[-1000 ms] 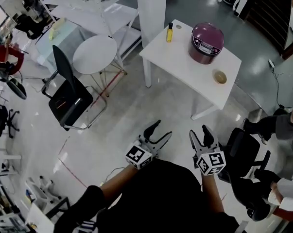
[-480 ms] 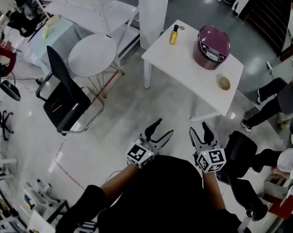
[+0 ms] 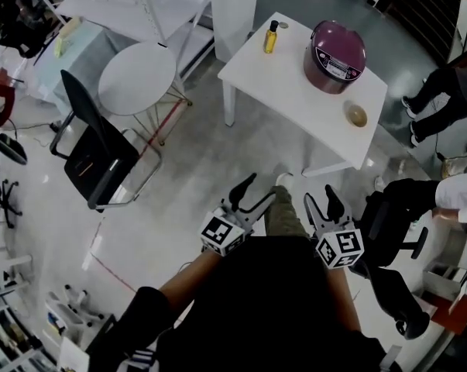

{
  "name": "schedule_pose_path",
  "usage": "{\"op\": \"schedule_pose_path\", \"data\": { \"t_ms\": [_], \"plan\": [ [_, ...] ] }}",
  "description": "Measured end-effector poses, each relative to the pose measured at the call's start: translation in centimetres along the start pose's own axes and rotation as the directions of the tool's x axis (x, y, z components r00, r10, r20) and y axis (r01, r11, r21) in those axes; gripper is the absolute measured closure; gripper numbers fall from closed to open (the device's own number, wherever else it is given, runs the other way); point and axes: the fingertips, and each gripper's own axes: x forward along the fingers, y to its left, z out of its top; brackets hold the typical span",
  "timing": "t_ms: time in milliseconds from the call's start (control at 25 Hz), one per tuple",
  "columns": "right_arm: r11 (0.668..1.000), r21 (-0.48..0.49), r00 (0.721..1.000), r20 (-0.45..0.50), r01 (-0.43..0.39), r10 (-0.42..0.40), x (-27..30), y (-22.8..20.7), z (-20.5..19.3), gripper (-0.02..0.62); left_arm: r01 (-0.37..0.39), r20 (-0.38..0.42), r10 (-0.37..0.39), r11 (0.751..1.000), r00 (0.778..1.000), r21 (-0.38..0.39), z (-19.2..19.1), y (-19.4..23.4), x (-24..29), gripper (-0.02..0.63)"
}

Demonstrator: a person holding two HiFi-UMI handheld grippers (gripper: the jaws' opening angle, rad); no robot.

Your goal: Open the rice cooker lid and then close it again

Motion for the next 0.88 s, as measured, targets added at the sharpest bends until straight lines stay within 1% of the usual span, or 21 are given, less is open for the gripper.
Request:
{"op": "schedule_pose_path", "data": {
  "t_ms": [240, 360, 520, 680, 880],
  "plan": [
    [0.999, 0.039, 1.0, 0.004, -0.008, 0.008, 1.9, -1.7, -0.8, 0.37, -0.015, -0.039, 0.016, 1.0, 0.999, 0.016, -0.8, 1.5, 1.6, 0.36],
    [0.998, 0.063, 1.0, 0.014, -0.001, 0.0, 3.2, -3.7, -0.7, 0.37, -0.022, -0.059, 0.023, 1.0, 0.998, 0.012, -0.8, 3.0, 3.4, 0.361],
    [0.995, 0.095, 0.999, 0.025, 0.034, -0.036, 4.8, -7.9, 0.3, 0.37, 0.003, -0.084, 0.001, 0.999, 0.996, 0.045, 0.3, 4.4, 8.2, 0.36],
    [0.99, 0.117, 0.996, 0.038, 0.077, -0.082, 6.4, -12.9, 1.6, 0.37, 0.029, -0.103, -0.024, 0.999, 0.994, 0.039, 1.7, 5.2, 14.4, 0.36],
    [0.988, 0.128, 0.994, 0.051, 0.088, -0.096, 8.6, -18.6, 4.1, 0.37, 0.07, -0.11, -0.063, 0.996, 0.992, 0.062, 3.0, 5.4, 21.3, 0.36]
  ]
}}
